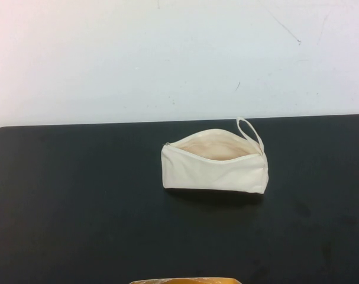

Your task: Put eraser into pencil case

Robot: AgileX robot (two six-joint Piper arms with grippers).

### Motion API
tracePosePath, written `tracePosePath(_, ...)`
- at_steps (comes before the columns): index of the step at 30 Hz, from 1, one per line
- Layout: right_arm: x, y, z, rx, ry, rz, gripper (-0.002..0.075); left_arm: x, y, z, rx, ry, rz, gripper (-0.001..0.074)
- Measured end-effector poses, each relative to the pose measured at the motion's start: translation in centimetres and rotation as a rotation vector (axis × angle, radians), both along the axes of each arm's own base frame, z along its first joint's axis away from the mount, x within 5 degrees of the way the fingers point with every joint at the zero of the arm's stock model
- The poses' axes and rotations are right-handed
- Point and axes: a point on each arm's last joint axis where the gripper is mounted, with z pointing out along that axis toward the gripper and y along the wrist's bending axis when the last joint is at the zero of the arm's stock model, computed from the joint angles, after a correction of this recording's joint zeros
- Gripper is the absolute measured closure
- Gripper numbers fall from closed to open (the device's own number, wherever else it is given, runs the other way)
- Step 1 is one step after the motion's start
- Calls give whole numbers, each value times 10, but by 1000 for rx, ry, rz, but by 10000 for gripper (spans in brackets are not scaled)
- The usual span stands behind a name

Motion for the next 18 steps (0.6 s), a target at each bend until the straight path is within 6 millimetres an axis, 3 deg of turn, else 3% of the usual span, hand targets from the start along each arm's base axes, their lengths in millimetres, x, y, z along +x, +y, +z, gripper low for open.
tracePosePath(11,-8,-32,-26,135,-84,-545,727,0,0,0,2,0,-1,736)
tracePosePath(18,-6,-38,-37,125,-66,-716,727,0,0,0,2,0,-1,736)
